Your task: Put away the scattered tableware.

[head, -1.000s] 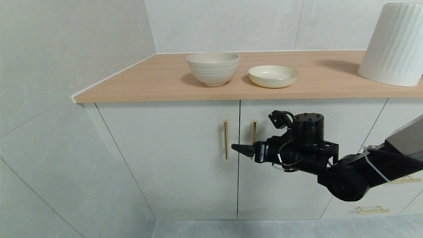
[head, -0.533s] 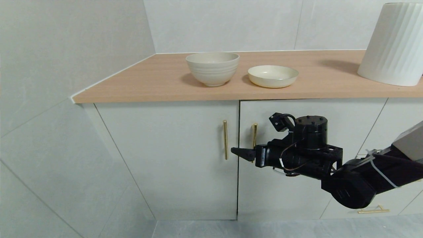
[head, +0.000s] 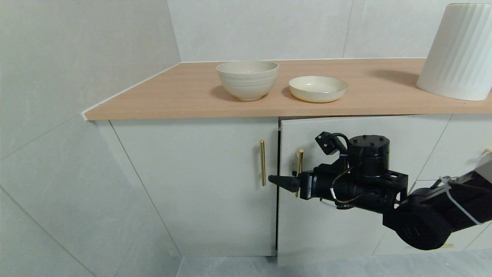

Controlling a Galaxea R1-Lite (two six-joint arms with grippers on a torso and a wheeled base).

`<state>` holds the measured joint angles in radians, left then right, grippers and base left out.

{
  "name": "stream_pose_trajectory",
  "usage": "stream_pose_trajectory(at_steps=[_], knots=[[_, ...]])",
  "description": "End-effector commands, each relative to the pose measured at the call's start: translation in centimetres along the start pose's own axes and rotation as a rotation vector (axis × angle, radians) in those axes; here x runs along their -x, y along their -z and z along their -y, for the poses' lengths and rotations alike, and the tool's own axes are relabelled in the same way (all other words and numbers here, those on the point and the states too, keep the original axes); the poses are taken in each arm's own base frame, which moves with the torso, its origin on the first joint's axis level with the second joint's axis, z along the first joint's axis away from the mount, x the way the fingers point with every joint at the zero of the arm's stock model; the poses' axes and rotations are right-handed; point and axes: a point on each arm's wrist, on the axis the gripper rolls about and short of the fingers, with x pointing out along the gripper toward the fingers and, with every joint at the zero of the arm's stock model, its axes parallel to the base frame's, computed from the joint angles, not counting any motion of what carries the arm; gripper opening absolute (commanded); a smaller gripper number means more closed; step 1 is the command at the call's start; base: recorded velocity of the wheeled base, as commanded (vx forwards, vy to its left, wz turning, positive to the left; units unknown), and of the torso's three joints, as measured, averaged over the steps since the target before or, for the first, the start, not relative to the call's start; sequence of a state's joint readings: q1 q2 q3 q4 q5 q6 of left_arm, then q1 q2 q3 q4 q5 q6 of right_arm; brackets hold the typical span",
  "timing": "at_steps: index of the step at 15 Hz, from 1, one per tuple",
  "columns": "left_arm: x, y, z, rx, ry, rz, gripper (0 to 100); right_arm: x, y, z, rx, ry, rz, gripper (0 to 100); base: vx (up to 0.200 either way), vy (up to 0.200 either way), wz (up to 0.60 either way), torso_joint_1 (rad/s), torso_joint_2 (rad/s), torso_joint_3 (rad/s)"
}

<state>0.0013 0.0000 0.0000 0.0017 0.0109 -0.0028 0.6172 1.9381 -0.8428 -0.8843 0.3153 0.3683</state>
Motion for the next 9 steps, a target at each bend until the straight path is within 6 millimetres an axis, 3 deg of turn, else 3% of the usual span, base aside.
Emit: stream_pose_trajectory(at_steps=[1,5,9], knots=[[0.0,0.0,0.0,0.000,0.000,0.000,100,2.2,-0.5,-1.0,0.006,-0.024,0.010,100,0.000,0.000,0.00,0.000,0.00,0.000],[0.0,0.0,0.0,0.000,0.000,0.000,100,6.8,-0.1,-3.1,0.016,-0.192,-0.045,100,0.000,0.000,0.00,0.000,0.00,0.000],[0.0,0.0,0.0,-0.006,0.000,0.000,100,9.8,0.9,-4.0,0.018,-0.205,-0.052,100,0.000,0.000,0.00,0.000,0.00,0.000]])
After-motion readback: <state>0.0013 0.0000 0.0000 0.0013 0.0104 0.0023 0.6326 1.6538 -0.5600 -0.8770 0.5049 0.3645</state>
